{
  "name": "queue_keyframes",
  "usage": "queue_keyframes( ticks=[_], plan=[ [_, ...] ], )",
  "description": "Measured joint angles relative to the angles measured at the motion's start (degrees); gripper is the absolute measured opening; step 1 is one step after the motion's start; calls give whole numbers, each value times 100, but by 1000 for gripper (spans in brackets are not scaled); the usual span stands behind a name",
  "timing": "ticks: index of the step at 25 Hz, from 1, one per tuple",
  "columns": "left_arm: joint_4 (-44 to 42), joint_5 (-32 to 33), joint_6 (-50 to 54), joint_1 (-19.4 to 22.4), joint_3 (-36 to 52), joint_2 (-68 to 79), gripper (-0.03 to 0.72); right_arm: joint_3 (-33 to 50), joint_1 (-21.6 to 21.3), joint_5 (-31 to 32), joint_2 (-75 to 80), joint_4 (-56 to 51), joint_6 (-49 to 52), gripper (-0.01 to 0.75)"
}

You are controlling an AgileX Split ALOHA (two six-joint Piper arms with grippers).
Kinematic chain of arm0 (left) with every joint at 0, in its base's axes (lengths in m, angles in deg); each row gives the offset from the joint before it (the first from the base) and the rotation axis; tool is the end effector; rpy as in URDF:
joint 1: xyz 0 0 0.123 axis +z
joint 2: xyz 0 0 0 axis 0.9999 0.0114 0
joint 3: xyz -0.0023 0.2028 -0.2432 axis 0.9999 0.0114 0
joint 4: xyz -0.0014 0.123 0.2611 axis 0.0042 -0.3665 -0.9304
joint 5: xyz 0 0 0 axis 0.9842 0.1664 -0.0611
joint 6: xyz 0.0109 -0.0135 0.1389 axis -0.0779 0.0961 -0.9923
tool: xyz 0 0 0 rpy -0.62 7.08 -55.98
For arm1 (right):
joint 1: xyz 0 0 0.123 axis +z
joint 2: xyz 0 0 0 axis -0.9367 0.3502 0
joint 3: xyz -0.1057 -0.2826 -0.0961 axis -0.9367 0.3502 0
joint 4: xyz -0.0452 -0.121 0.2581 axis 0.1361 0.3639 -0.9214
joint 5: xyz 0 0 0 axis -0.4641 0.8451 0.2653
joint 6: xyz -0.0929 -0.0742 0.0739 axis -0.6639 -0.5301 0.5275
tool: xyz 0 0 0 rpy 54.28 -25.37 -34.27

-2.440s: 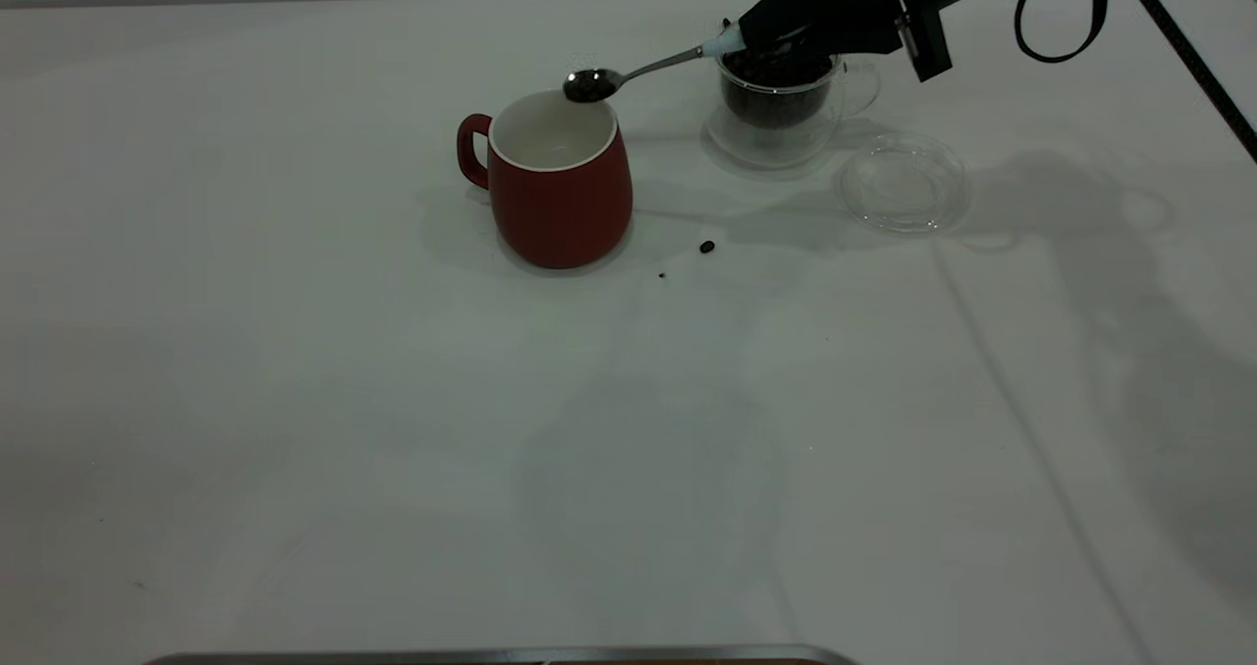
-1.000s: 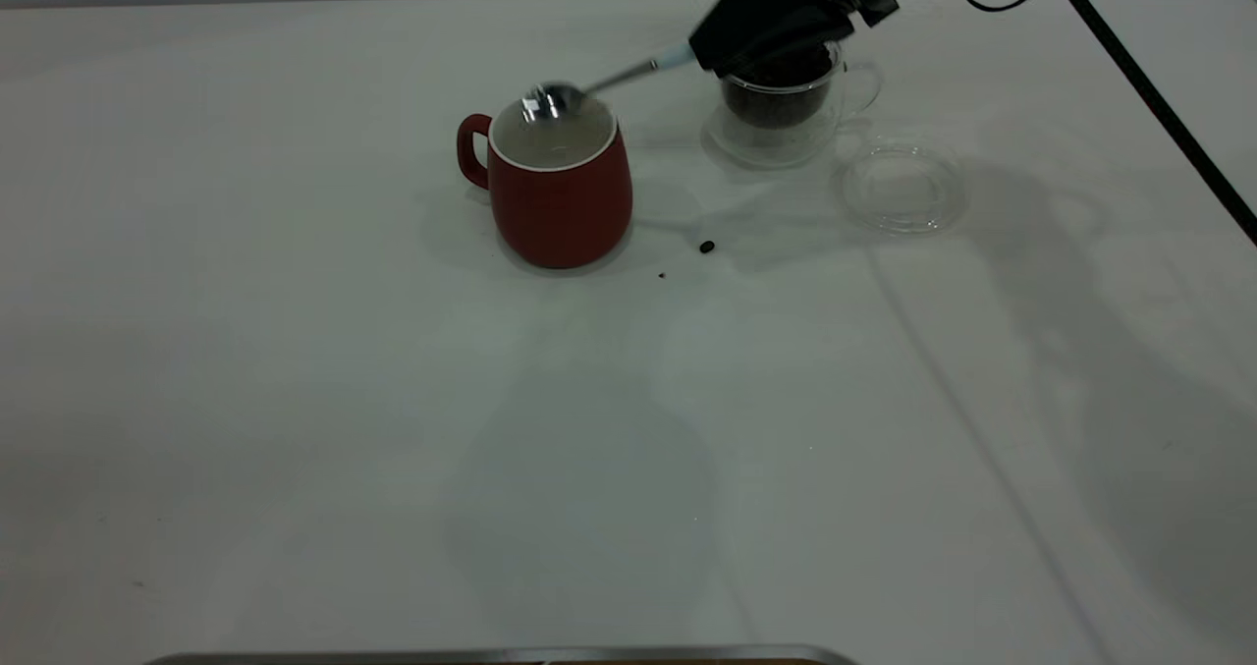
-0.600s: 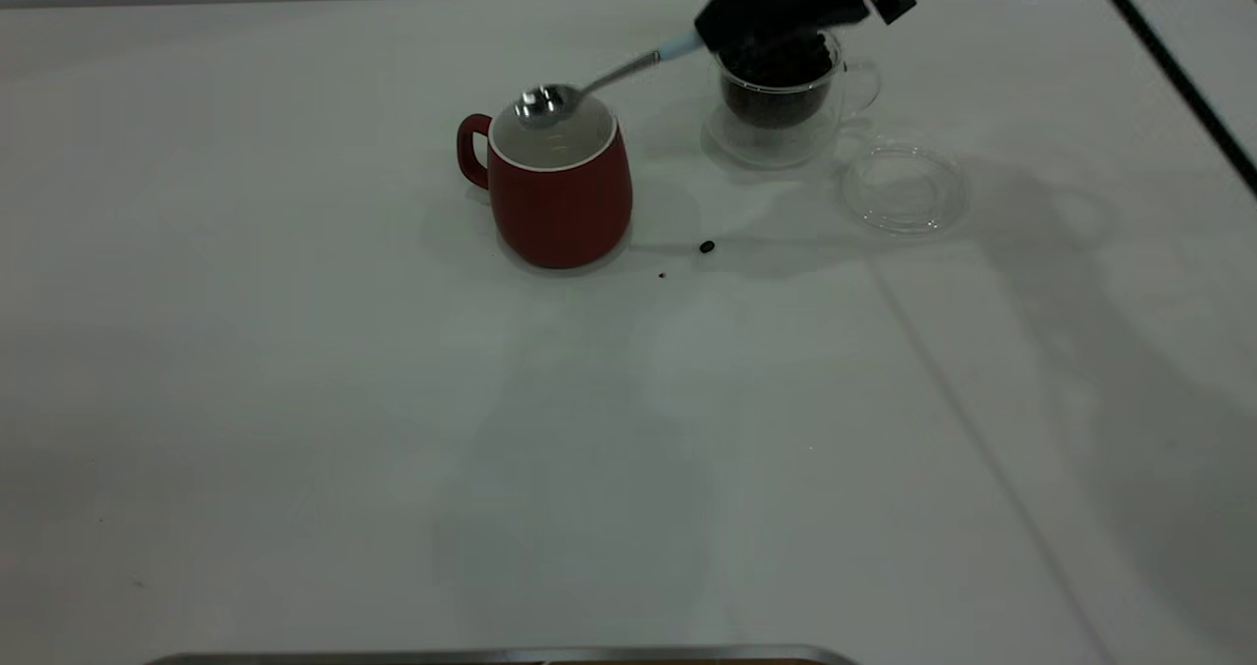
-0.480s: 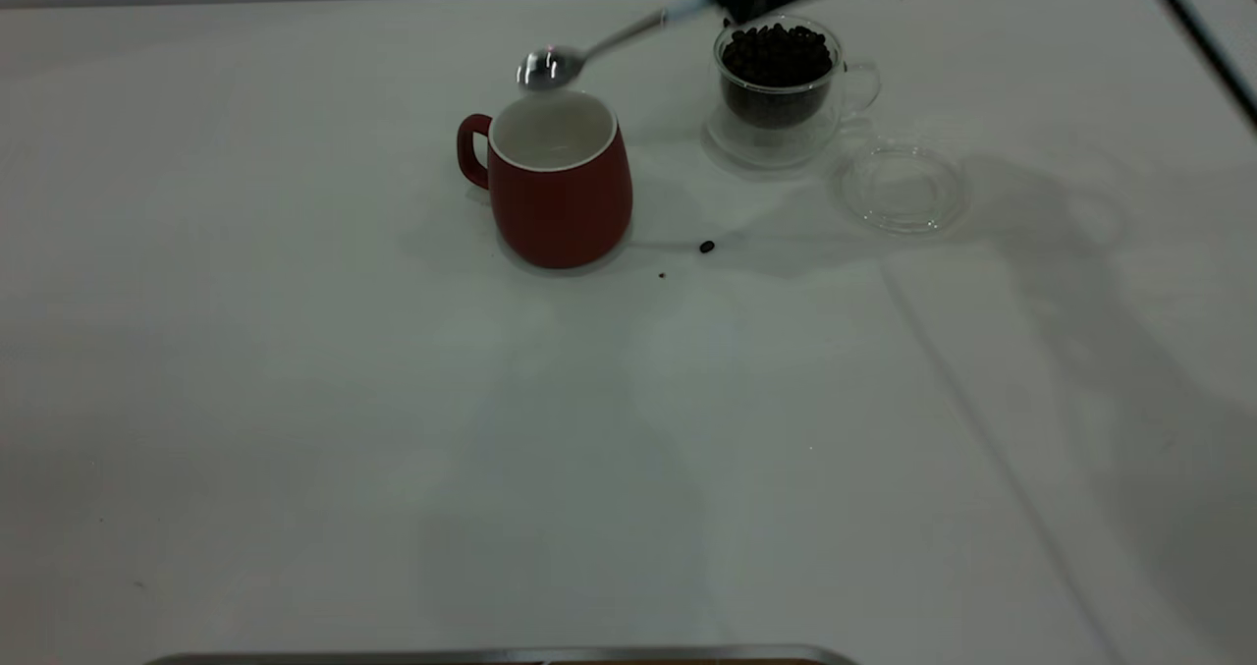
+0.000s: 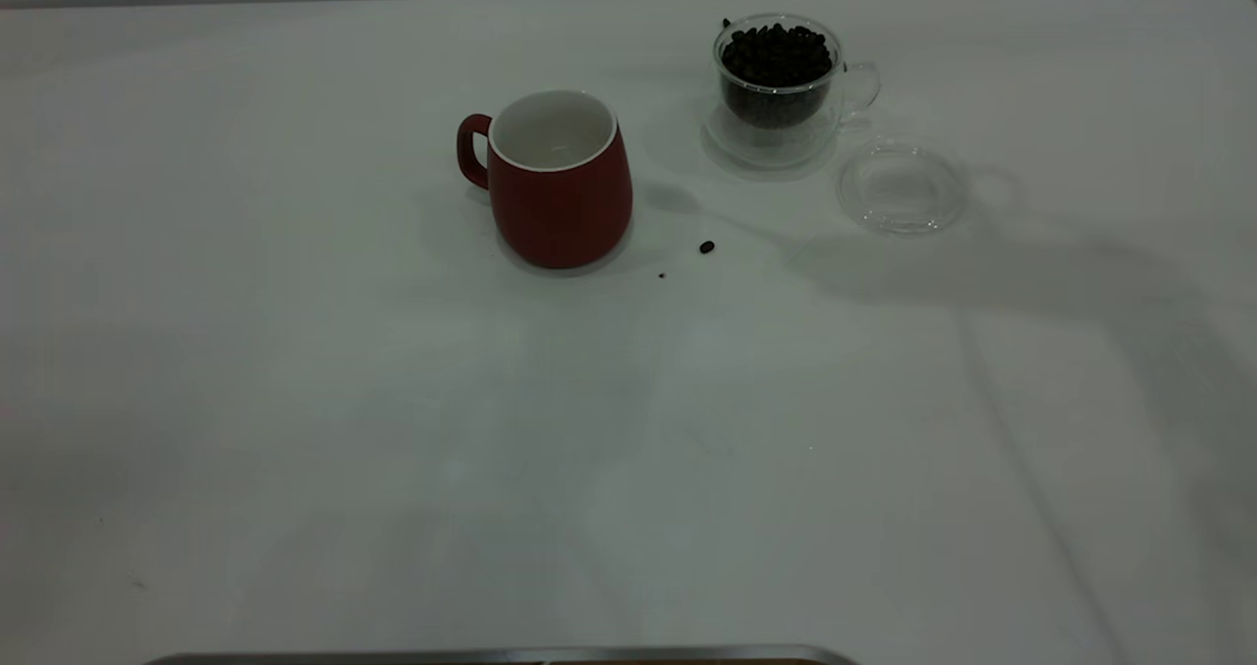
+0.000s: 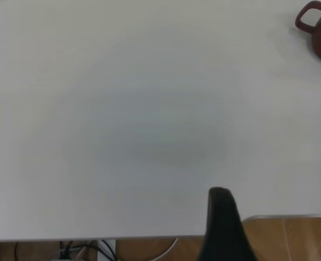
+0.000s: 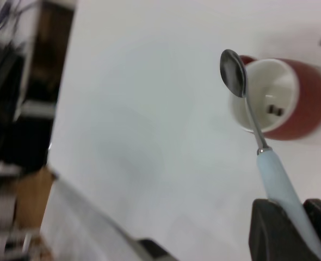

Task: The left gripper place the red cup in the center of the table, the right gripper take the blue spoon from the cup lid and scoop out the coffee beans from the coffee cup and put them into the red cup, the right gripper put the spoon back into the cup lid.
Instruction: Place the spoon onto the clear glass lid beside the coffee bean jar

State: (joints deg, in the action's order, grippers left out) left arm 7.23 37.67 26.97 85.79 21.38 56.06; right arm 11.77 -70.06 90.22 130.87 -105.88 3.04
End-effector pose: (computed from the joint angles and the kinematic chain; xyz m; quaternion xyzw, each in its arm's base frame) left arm 0.0332 0.0032 0.2602 0.0077 0.8702 -0.0046 0.4926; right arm 0.4377 0.0919 0.2003 0.0038 0.9005 0.3801 0.2113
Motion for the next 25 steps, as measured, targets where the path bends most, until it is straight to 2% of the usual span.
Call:
queue_keyframes(
  ticks=[2,4,7,9,15,19,25],
  plan=[
    [0,0,0,0,0,0,567,978,-41,-633,-302,-570,-197,113],
    [0,0,0,0,0,0,567,1848,-177,-1045,-413,-1661,-715,113],
    [0,0,-17,0,0,0,567,2953,-458,-1404,-386,-3308,-1851,113],
    [0,0,-17,0,0,0,567,3304,-612,-1491,-306,-3691,-2249,113],
    [0,0,-12,0,0,0,567,3243,-941,-1509,501,-3936,-2430,113],
    [0,0,-12,0,0,0,567,2757,-1115,-1471,1138,-3943,-2355,113],
    [0,0,-12,0,0,0,567,2056,-1125,-1421,1761,-3979,-1926,113]
  ],
)
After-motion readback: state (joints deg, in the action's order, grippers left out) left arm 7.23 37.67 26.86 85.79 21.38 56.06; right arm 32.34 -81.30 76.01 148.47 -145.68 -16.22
